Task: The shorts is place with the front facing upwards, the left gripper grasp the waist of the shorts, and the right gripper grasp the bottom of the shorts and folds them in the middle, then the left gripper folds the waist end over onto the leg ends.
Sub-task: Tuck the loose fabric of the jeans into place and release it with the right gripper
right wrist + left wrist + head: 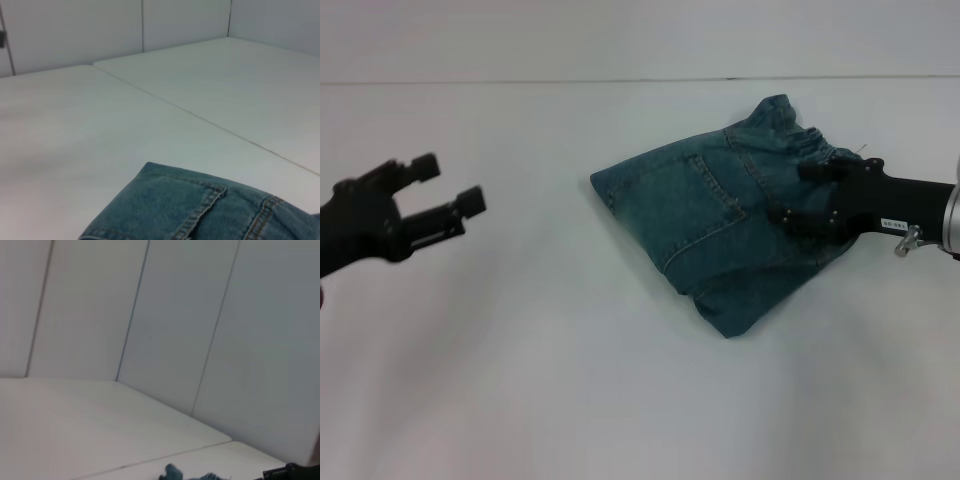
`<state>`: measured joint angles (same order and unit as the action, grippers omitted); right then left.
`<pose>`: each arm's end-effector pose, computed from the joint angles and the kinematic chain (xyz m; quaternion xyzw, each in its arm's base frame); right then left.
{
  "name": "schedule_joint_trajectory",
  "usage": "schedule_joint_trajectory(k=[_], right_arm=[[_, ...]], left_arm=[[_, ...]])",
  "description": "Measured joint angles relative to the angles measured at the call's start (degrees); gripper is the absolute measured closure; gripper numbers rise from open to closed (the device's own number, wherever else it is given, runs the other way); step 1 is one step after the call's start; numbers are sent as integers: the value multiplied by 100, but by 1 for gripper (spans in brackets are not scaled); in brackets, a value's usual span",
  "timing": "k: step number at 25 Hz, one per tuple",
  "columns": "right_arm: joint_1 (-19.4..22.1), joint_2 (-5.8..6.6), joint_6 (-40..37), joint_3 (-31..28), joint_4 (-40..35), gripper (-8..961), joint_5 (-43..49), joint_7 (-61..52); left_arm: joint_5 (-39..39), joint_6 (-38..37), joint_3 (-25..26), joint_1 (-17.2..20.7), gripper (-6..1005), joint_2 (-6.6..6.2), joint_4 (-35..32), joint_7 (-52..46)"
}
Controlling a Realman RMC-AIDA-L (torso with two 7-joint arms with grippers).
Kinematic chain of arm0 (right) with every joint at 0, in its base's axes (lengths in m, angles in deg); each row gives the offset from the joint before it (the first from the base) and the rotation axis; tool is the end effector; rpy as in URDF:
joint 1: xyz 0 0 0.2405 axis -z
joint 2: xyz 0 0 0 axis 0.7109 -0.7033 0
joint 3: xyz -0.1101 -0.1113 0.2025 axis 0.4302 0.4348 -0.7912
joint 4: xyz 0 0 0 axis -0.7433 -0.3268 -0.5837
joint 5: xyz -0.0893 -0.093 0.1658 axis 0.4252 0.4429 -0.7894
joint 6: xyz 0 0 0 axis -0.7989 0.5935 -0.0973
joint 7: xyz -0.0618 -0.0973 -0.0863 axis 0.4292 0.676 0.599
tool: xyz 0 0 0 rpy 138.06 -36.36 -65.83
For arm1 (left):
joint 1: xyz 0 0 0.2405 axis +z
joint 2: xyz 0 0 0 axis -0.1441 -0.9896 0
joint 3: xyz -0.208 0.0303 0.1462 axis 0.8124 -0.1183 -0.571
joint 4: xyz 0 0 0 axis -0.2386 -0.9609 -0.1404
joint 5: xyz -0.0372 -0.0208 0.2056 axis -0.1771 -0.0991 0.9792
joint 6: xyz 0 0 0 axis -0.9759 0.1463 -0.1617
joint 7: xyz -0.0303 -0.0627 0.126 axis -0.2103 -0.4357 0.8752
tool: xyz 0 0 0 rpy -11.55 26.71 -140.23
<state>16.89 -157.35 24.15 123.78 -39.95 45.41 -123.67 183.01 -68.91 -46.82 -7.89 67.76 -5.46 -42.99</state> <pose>0.2797 0.3677 -0.0063 -0.9312 0.1848 0.1473 0.2775 -0.2889 0.2967 0.0495 -0.8635 -0.2688 -0.3367 0.2621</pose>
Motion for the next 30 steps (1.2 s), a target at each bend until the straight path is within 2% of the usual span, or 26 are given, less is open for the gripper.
schedule_joint_trajectory(k=[8,18,24,30], right_arm=[[-74,-6,329,23,101,164,-162,185],[-543,-33,1353,62,914,164,-177,732],[-812,-28,1520,112,1271,163,-149,866],[-832,-24,1494,496,1303,163,-144,607]], left_arm=[[620,-278,450,196,99,10,102,180],[712,-308,446,205,98,38,129,182],[717,-312,437,180,98,61,136,170],[718,-316,455,166,98,63,137,153]])
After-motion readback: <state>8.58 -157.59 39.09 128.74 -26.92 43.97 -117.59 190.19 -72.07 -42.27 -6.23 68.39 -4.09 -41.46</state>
